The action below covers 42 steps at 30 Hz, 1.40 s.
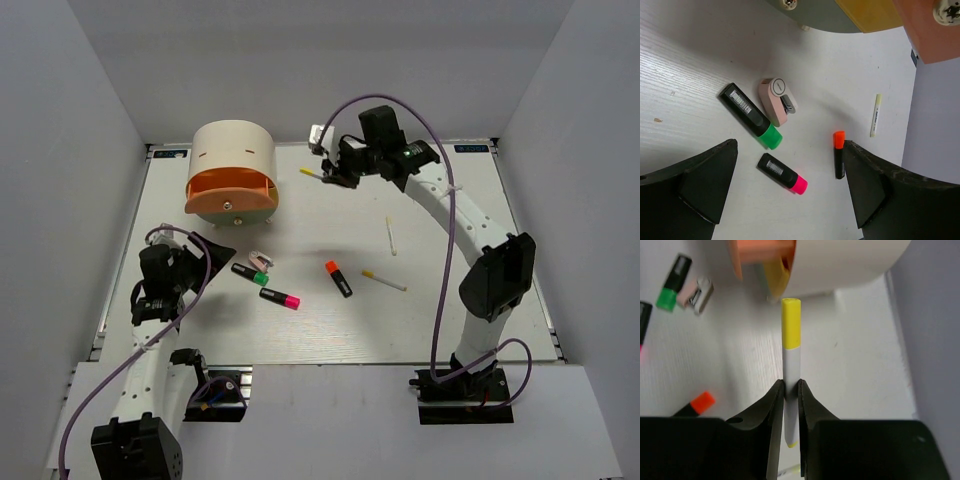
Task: Sort the stationery into containers
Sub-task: Pick up the pen from the center of the board, then place the pen in the drawer.
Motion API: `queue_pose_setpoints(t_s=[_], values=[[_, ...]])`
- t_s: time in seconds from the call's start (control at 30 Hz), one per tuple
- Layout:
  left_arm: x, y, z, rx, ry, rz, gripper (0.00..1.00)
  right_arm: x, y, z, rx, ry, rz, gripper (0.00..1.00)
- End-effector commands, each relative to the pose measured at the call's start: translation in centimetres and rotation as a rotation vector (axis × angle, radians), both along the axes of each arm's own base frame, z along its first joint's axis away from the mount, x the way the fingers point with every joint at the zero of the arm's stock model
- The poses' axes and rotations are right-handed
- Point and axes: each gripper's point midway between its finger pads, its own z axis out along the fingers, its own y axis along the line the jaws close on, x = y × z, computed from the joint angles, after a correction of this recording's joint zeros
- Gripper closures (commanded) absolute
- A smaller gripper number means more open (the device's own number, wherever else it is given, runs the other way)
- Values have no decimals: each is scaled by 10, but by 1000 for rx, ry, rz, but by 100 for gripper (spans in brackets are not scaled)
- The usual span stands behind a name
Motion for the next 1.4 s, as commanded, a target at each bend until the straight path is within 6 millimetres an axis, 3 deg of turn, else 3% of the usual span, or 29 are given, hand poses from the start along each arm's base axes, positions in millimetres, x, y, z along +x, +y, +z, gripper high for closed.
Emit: queue_pose_setpoints(t_s=[0.0, 0.03, 0.07, 0.17, 0.2, 0.27, 0.33, 0.43, 0.53, 0.6, 0.63, 0.8, 0.93, 1.17, 1.33, 1.37], values=[[-1, -1, 2, -5, -24, -7, 4, -13, 43, 47, 140, -62, 172, 100], [-1, -2, 3, -12, -21, -3, 4, -16, 54, 47, 160, -54, 204, 100], [-1, -2, 5, -11, -30, -3, 4, -17, 68, 71, 213, -109, 230, 100], [-3, -2, 3, -11, -30, -3, 4, -31, 96, 93, 308, -132, 318, 100], [-3, -2, 3, -11, -31, -3, 4, -35, 108, 111, 375, -173, 358, 100], [-3, -2, 3, -11, -31, -3, 4, -44, 124, 110, 415, -157, 396, 100], [-3, -3, 6, -14, -42, -11, 4, -46, 139, 129, 489, -207, 430, 100], [-5, -4, 4, -15, -33, -11, 4, -52, 161, 141, 566, -212, 470, 100], [-6, -4, 5, -15, -33, -11, 4, -58, 180, 145, 609, -196, 493, 100], [-8, -6, 3, -20, -33, -19, 4, -59, 190, 136, 624, -166, 502, 100], [-8, -6, 3, -20, -33, -19, 4, -61, 194, 143, 650, -194, 512, 100], [-10, -7, 4, -25, -32, -27, 4, -43, 212, 119, 667, -154, 463, 100], [-13, -8, 2, -26, -23, -26, 3, -37, 217, 112, 663, -165, 446, 100], [-14, -9, 5, -29, -33, -35, 3, -25, 221, 95, 637, -173, 411, 67], [-10, -16, 21, -37, -98, -77, 3, -26, 216, 108, 649, -192, 408, 57], [-11, -19, 23, -36, -111, -97, 3, -28, 211, 121, 660, -211, 409, 57]])
